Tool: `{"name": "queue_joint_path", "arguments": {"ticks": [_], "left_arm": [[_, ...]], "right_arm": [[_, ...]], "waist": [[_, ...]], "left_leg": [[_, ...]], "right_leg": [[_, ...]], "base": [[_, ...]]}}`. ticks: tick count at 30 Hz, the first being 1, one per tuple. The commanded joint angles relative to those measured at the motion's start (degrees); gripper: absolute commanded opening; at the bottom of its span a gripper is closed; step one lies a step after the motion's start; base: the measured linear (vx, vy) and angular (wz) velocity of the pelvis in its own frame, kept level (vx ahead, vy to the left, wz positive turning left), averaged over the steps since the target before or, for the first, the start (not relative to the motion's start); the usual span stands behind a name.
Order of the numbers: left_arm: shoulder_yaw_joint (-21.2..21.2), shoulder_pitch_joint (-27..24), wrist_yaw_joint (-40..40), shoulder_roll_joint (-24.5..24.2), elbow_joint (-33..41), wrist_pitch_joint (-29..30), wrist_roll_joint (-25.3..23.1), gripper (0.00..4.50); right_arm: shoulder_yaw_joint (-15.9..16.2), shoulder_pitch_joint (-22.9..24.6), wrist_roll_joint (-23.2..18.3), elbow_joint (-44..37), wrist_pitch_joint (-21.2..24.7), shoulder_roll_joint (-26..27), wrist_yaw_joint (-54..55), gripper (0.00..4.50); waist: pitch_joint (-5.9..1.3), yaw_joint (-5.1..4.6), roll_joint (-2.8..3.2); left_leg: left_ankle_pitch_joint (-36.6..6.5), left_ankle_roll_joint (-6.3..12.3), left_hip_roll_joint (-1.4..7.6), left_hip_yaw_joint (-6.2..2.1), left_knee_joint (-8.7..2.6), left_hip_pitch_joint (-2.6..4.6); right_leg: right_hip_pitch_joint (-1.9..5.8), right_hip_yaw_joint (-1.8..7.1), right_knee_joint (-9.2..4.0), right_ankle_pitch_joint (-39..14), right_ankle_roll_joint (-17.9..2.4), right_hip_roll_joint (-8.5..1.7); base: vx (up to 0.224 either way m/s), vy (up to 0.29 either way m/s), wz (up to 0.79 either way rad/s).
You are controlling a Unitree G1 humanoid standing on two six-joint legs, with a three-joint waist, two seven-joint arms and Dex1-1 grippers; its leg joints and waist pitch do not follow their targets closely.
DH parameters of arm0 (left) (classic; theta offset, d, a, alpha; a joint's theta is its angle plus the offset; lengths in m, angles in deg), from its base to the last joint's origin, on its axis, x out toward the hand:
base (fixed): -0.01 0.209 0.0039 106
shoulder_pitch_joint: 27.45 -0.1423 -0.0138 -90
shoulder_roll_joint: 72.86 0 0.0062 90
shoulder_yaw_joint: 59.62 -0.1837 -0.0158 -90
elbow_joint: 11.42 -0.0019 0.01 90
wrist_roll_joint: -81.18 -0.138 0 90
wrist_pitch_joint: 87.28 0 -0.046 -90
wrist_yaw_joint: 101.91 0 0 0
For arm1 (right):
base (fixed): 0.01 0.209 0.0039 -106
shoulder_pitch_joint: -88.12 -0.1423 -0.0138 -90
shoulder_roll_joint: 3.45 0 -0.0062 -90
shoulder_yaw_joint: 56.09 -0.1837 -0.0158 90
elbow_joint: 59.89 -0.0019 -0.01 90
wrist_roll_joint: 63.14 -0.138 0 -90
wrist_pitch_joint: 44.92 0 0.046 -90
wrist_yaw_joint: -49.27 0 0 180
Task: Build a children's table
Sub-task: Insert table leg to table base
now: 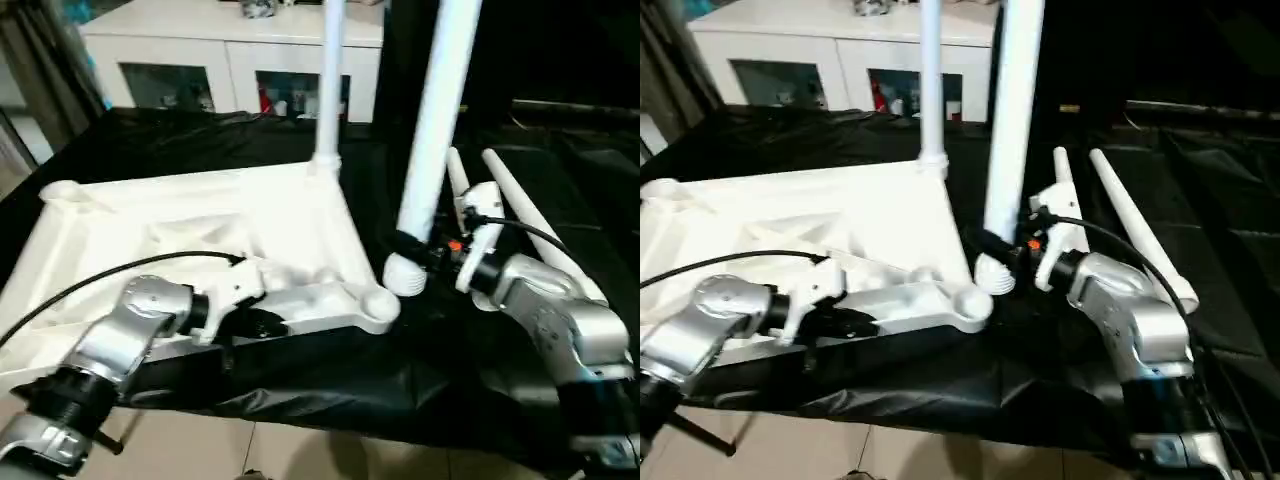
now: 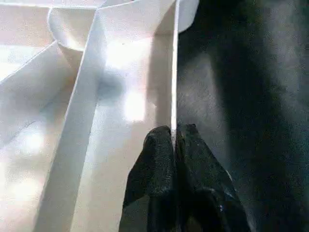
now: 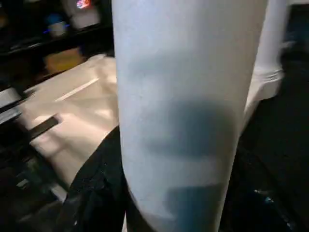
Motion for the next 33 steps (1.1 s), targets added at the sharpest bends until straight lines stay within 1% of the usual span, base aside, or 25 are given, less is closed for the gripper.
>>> {"name": "queue_joint_path", "arguments": {"ticks": [1,2,3,4,6,7,8,9,11,12,13,16,20,24,25,26,28,29,30,32,33], "left_arm": [[0.97,0.55,0.78,-0.54,-0.90,0.78,-0.68,0.00],[0.94,0.59,0.66,-0.49,-0.86,0.66,-0.78,0.00],[0.98,0.64,0.65,-0.21,-0.67,0.82,-0.69,0.00],[1.17,0.65,0.51,0.33,-0.26,0.87,-0.37,0.00],[1.36,0.67,0.18,1.08,0.36,1.22,0.20,0.00],[1.34,0.67,0.00,1.31,0.64,1.41,0.40,0.00],[1.11,0.87,-0.18,1.76,0.86,1.40,0.50,0.00],[1.06,0.91,-0.21,1.84,0.83,1.31,0.50,0.00],[0.97,1.00,-0.62,2.12,0.75,1.13,0.54,0.00],[0.93,0.99,-0.73,2.17,0.76,1.08,0.50,0.00],[0.72,1.02,-1.11,2.25,0.82,0.98,0.44,0.00],[0.43,1.31,-1.47,2.63,0.66,0.91,0.16,0.00],[0.58,2.06,-1.61,3.15,0.15,1.08,-0.10,0.00],[0.92,2.62,-1.74,3.76,-0.26,1.10,-0.01,0.00],[1.02,2.73,-1.70,3.96,-0.44,1.03,-0.03,0.00],[1.14,2.77,-1.66,4.11,-0.53,1.00,-0.02,0.00],[1.43,2.72,-1.24,4.49,-0.52,0.93,-0.03,0.00],[1.65,2.70,-0.92,4.69,-0.47,1.03,0.09,0.00],[1.65,2.70,-0.92,4.69,-0.47,1.03,0.09,0.00],[2.21,2.80,0.04,5.28,-0.54,1.18,0.16,0.00],[2.21,2.80,0.04,5.28,-0.54,1.18,0.16,0.00]], "right_arm": [[1.17,-1.55,0.20,2.11,0.18,-0.22,-1.59,1.89],[1.65,-2.03,0.81,3.34,-0.32,-0.23,-2.15,1.89],[1.94,-2.52,1.30,4.71,-0.99,-0.05,-2.64,1.89],[1.95,-3.38,1.94,6.89,-2.08,0.52,-2.86,1.89],[1.84,-4.45,2.50,9.47,-3.31,1.37,-3.04,1.89],[1.82,-4.83,2.69,10.46,-3.80,1.72,-3.09,1.89],[1.94,-5.51,3.33,12.56,-5.23,2.45,-2.85,1.89],[2.05,-5.70,3.48,13.18,-5.67,2.66,-2.81,1.89],[2.19,-6.35,3.56,14.94,-6.51,3.31,-2.93,1.89],[2.27,-6.53,3.61,15.45,-6.73,3.48,-2.97,1.89],[2.38,-6.99,3.43,16.55,-6.66,3.94,-3.36,1.89],[3.44,-8.18,4.45,19.42,-7.13,4.44,-5.01,1.89],[4.47,-8.45,5.57,20.78,-7.59,4.27,-7.01,1.89],[5.06,-8.89,6.74,23.52,-9.41,4.11,-8.15,1.89],[4.83,-9.11,6.92,24.61,-10.31,4.29,-7.99,1.89],[4.56,-9.23,6.92,25.27,-10.86,4.43,-7.78,1.89],[3.63,-9.15,6.83,26.32,-11.87,4.72,-7.50,1.89],[2.69,-8.65,6.58,26.89,-12.48,4.88,-7.10,1.89],[2.69,-8.65,6.58,26.89,-12.48,4.88,-7.10,1.89],[0.57,-7.33,6.10,28.10,-14.27,5.13,-6.31,1.89],[0.57,-7.33,6.10,28.10,-14.27,5.13,-6.31,1.89]], "waist": [[-3.78,0.45,-0.33],[-3.77,0.51,-0.35],[-3.72,0.60,-0.22],[-3.69,0.69,-0.35],[-3.72,0.80,-0.33],[-3.80,0.86,-0.33],[-3.95,1.05,-0.38],[-3.94,1.07,-0.38],[-4.06,1.29,-0.39],[-4.06,1.29,-0.39],[-4.05,1.34,-0.23],[-4.00,1.38,-0.32],[-3.83,1.51,-0.31],[-3.93,1.55,-0.21],[-3.91,1.54,-0.29],[-3.89,1.57,-0.22],[-3.86,1.55,-0.39],[-3.88,1.56,-0.43],[-3.88,1.56,-0.36],[-3.87,1.56,-0.57],[-3.90,1.65,-0.53]], "left_leg": [[-6.96,1.93,3.23,-1.14,-3.81,1.68],[-7.63,1.59,3.17,-1.12,-3.79,1.72],[-8.07,1.33,3.18,-1.12,-3.81,1.76],[-8.67,0.83,3.22,-1.09,-3.87,1.74],[-9.00,0.37,3.25,-1.10,-3.83,1.77],[-8.72,0.33,3.26,-1.09,-3.79,1.78],[-7.71,0.48,3.30,-1.08,-3.71,1.74],[-7.43,0.61,3.29,-1.08,-3.70,1.74],[-6.21,1.30,3.21,-1.06,-3.56,1.67],[-6.21,1.30,3.21,-1.06,-3.56,1.67],[-6.51,1.47,3.21,-1.09,-3.58,1.70],[-7.46,1.22,3.30,-1.10,-3.67,1.70],[-9.01,0.46,3.42,-1.10,-3.87,1.82],[-8.43,0.57,3.36,-1.12,-3.78,1.76],[-8.53,0.66,3.35,-1.08,-3.76,1.71],[-8.82,0.61,3.37,-1.10,-3.78,1.77],[-9.18,0.52,3.41,-1.10,-3.83,1.73],[-9.20,0.56,3.42,-1.13,-3.85,1.77],[-9.28,0.57,3.48,-1.15,-3.88,1.80],[-9.38,0.75,3.47,-1.11,-3.87,1.74],[-9.28,0.84,3.47,-1.11,-3.84,1.75]], "right_leg": [[1.99,2.41,-3.84,1.06,-13.78,-4.97],[1.98,2.39,-3.91,0.65,-14.13,-5.03],[1.94,2.41,-4.01,0.03,-14.19,-5.07],[2.00,2.47,-4.08,-0.78,-14.19,-5.13],[2.00,2.52,-4.07,-1.19,-14.35,-5.20],[1.99,2.51,-4.00,-0.80,-14.42,-5.19],[2.03,2.49,-3.74,1.07,-14.47,-5.17],[2.01,2.48,-3.70,1.65,-14.60,-5.15],[2.08,2.43,-3.49,3.99,-14.71,-5.04],[2.08,2.43,-3.49,3.99,-14.71,-5.04],[2.06,2.37,-3.52,3.91,-14.81,-5.00],[2.11,2.31,-3.57,2.80,-15.04,-5.04],[2.01,2.40,-3.84,-0.03,-14.47,-5.13],[2.05,2.39,-3.71,1.25,-14.59,-5.10],[2.04,2.42,-3.74,1.36,-14.72,-5.14],[2.02,2.40,-3.82,0.88,-14.82,-5.19],[2.07,2.41,-3.87,0.34,-14.82,-5.21],[2.09,2.40,-3.86,0.23,-14.84,-5.19],[2.02,2.39,-3.84,0.18,-14.86,-5.20],[2.06,2.44,-3.87,0.06,-14.86,-5.27],[2.05,2.44,-3.87,0.16,-14.85,-5.31]], "base": [[0.000,0.000,0.00],[0.000,0.000,0.00],[0.000,0.000,0.00],[0.000,0.000,0.00],[0.000,0.000,0.00],[0.000,0.000,0.00],[0.000,0.000,0.00],[0.000,0.000,0.00],[0.000,0.000,0.00],[0.000,0.000,0.00],[0.000,0.000,0.00],[0.000,0.000,0.00],[0.000,0.000,0.00],[0.000,0.000,0.00],[0.000,0.000,0.00],[0.000,0.000,0.00],[0.000,0.000,0.00],[0.000,0.000,0.00],[0.000,0.000,0.00],[0.000,0.000,0.00],[0.000,0.000,0.00]]}}
